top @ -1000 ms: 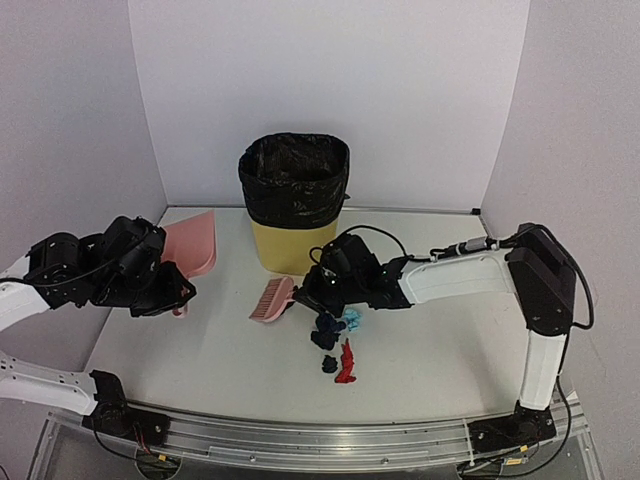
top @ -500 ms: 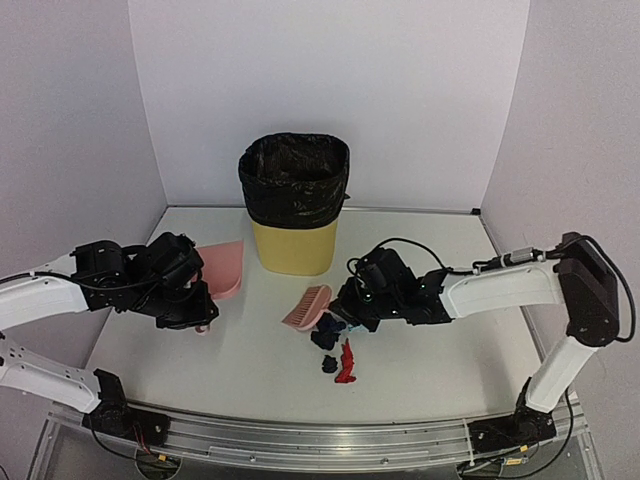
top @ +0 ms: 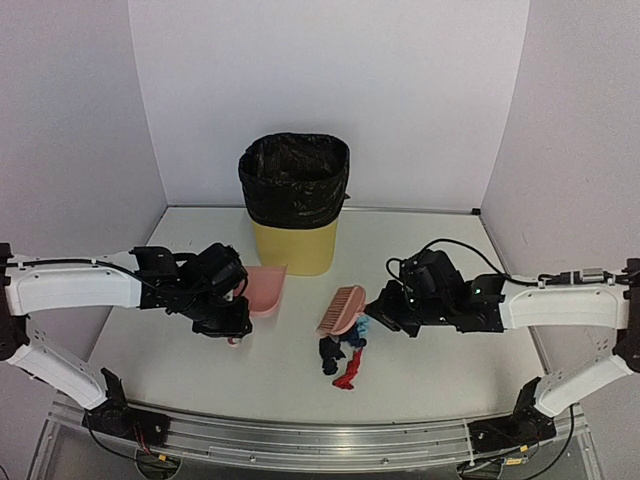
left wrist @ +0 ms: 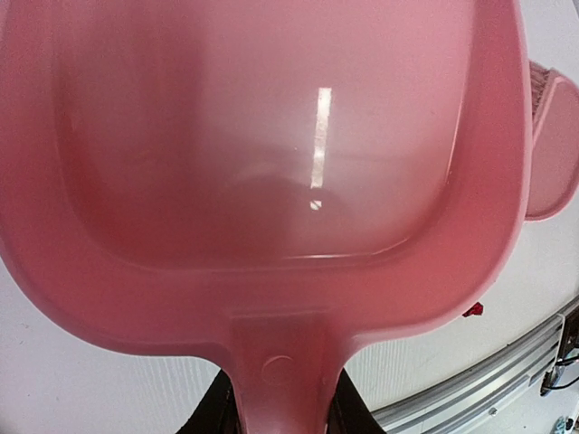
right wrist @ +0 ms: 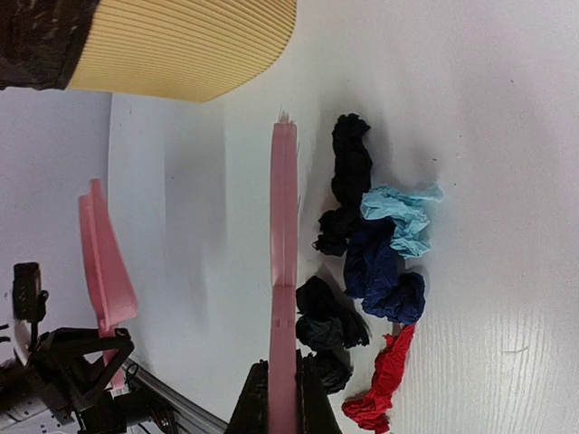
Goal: Sweep away the paper scraps from the table
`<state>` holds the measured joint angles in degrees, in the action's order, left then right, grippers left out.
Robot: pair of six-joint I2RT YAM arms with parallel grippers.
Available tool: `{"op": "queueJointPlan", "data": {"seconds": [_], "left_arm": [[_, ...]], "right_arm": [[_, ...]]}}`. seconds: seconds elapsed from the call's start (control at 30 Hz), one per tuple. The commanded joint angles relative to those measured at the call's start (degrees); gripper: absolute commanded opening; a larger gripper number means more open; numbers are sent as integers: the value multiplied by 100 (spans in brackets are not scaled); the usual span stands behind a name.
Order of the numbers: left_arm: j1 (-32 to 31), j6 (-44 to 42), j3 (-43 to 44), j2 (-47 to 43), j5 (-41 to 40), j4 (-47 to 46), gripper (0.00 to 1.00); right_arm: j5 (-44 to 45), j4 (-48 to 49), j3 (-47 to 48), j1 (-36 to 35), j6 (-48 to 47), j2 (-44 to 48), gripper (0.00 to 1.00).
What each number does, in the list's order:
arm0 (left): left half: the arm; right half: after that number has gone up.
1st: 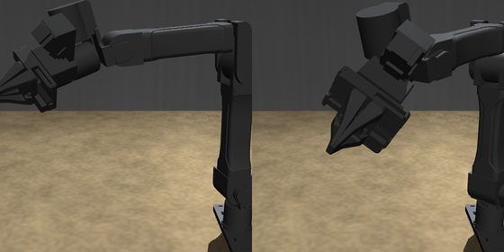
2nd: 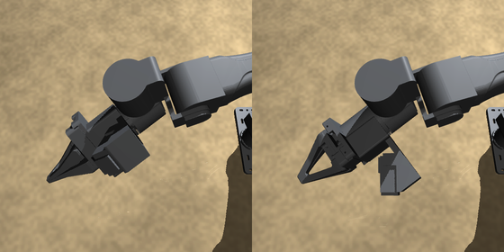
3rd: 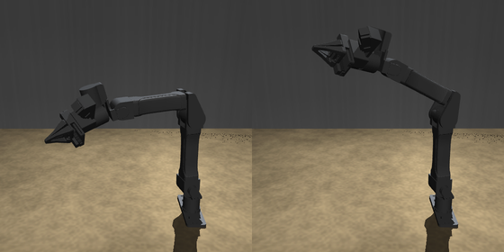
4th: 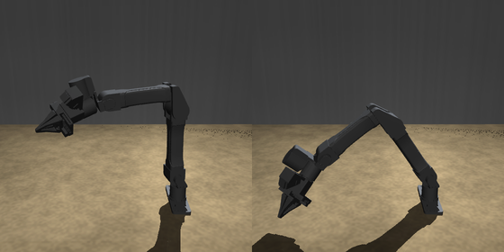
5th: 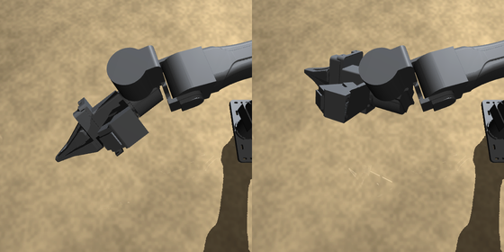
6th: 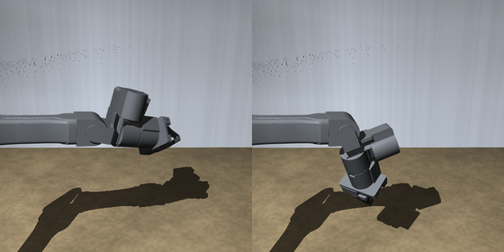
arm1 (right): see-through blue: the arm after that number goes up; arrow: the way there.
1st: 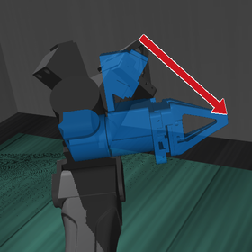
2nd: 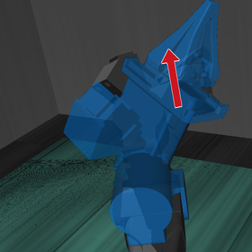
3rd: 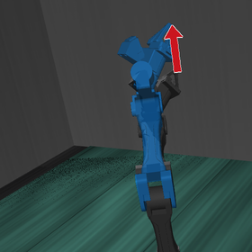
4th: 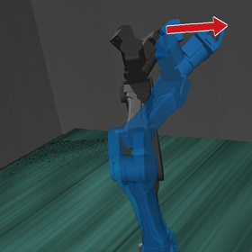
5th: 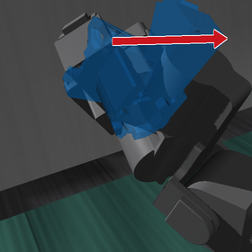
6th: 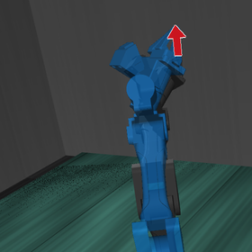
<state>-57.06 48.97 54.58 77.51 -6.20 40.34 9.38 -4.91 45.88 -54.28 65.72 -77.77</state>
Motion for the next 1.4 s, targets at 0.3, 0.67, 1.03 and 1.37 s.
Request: {"op": "queueJointPlan", "data": {"seconds": [0.3,0.67,1.03,1.37], "left_arm": [[-176,-816,522,820,1411,823,0],[-1384,-1711,1827,2171,1238,2523,0],[-1987,-1844,2270,2336,1223,3424,0],[-1999,-1650,2258,2209,1138,3443,0]], "right_arm": [[1124,-2250,1181,42,-4537,1172,0],[2275,-4383,2567,91,-7852,304,0],[1842,-4384,3253,193,-8364,-973,0],[-92,-5209,3237,201,-7588,-18,0]]}}
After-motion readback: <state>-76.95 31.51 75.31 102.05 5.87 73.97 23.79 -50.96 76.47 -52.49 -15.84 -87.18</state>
